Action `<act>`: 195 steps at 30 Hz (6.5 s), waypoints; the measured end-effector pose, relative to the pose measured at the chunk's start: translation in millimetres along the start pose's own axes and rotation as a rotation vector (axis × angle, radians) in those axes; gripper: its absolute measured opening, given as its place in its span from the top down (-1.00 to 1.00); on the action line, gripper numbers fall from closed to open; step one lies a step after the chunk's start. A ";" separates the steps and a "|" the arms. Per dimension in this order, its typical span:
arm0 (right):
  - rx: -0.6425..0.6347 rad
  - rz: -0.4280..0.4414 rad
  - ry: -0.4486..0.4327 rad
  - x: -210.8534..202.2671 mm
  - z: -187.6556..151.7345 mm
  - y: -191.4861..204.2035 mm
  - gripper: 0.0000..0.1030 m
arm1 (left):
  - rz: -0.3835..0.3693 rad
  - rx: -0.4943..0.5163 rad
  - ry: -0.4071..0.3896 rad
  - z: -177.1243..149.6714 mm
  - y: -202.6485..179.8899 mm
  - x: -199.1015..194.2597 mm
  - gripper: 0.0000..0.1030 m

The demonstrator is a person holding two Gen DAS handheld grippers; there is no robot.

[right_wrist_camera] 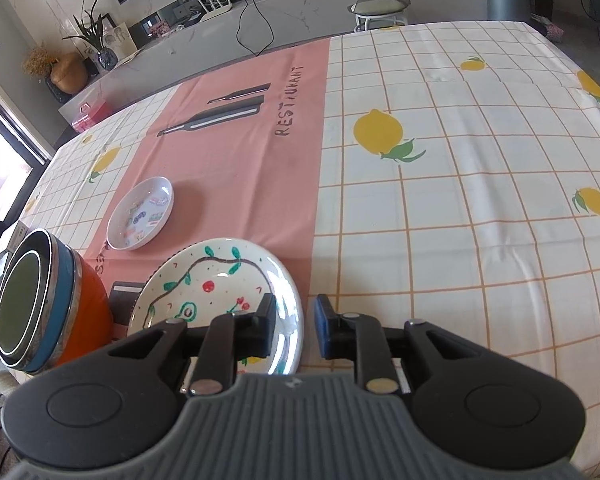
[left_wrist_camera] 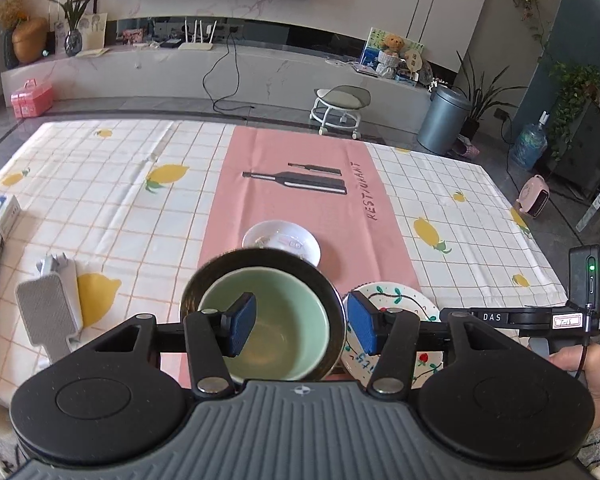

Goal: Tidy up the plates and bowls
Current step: 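Move the right gripper to the small white sticker-print plate, then close the right gripper on the sticker plate rim and lift it, then lower the sticker plate onto the Fruity plate and open the right gripper, then move the right gripper from the plates to the bowl stack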

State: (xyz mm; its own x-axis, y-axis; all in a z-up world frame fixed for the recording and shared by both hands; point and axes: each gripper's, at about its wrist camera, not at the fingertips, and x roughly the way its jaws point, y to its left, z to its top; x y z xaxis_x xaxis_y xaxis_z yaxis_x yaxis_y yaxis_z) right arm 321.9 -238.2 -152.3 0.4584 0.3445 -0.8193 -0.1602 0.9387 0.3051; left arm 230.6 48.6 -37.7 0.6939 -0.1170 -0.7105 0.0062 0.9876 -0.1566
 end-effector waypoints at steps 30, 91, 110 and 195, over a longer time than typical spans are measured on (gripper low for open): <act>0.074 -0.089 -0.140 24.5 86.0 89.8 0.22 | 0.058 0.066 0.064 75.1 79.6 116.9 -0.26; 0.007 0.127 -0.112 94.2 64.9 149.3 0.98 | -0.217 -0.177 0.114 60.9 115.3 151.7 0.97; 0.159 0.066 -0.277 -48.0 42.4 90.5 0.98 | -0.540 -0.070 0.113 60.8 28.2 102.9 0.95; 0.188 -0.183 -0.098 -6.7 -43.5 51.9 0.96 | -0.183 0.292 0.131 13.0 -39.7 104.1 0.14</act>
State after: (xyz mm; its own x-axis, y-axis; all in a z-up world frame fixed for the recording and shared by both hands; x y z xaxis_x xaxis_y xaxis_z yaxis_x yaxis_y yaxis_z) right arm 272.5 -191.4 -152.0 0.5489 0.1587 -0.8207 0.0940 0.9639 0.2493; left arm 311.9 -1.4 -96.5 0.5642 -0.2884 -0.7736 0.3406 0.9349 -0.1002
